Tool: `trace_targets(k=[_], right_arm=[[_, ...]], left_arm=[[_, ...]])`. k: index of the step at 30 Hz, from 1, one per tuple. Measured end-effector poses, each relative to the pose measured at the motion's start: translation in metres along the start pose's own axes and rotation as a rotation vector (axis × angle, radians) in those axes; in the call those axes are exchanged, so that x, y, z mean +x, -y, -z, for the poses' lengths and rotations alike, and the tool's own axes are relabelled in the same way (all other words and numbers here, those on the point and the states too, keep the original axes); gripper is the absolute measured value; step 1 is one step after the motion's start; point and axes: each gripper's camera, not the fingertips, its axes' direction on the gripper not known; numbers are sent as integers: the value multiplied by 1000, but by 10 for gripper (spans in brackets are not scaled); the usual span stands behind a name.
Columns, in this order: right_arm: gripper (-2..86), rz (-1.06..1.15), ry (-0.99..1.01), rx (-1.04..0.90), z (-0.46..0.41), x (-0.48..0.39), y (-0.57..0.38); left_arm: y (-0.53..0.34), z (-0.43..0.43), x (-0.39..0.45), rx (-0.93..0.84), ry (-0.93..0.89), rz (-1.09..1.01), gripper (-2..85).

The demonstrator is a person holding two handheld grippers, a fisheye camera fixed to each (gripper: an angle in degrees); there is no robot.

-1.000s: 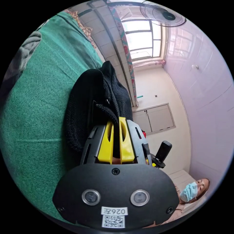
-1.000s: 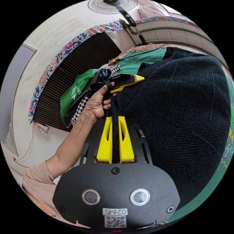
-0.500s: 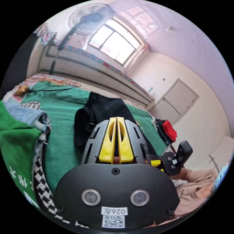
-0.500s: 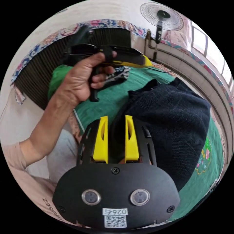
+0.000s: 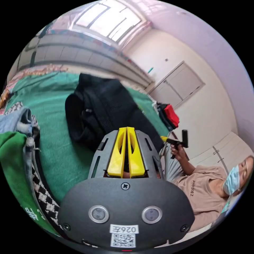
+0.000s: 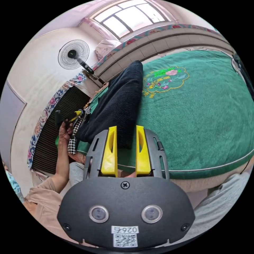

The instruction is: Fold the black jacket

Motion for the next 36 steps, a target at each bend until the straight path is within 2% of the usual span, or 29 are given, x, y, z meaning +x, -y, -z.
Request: trace_targets(k=[1,3,6,7,11,12,14,17,19,22,25,28,29,32,33,36], right_arm=[[106,-9,12,8,-3,3,-1],[113,-27,79,-45,-34,7,4],[73,5,153,-208,-82,8,12],[65,25,140,-208,-83,6,11],[34,116,102,-252,-73,-6,-3],[28,136,95,-219,-62,-10,-8],[12,156,36,-118,-45,-20,-11],[-3,235,-50,43,-34,-56,1],[-8,322,-74,86,-46,-87,17],[-9,444,-170,90,-97,-137,50],[-9,508,-205,60,-164,-177,84],[-9,556,-254,-6,-245,-206,107],[-9,583,-317,-78,-289,-212,112],[-9,598,-522,-384,-403,-202,105],[-9,599,-506,-316,-396,-209,102],[-9,567,-433,-302,-375,-214,87]], left_arm=[[-2,3,18,76,-28,-61,-10],[-3,-13,40,72,-20,-125,-10],[-11,-91,47,-298,117,-156,-10],[-23,-133,32,-567,223,-122,-9],[-34,-110,-6,-422,-49,75,-9],[-36,-100,-6,-365,-56,71,-10],[-38,-63,-2,-117,-68,82,-10],[-41,-55,6,72,-47,94,-10],[-38,-73,11,46,-7,100,-10],[-28,-116,21,-88,59,91,-10],[-25,-142,30,-125,84,83,-10],[-32,-165,26,-235,216,123,-10],[-37,-177,21,-321,296,133,-10],[-50,-192,16,-375,255,91,-9],[-52,-190,17,-369,245,84,-9],[-61,-170,24,-332,190,96,-10]])
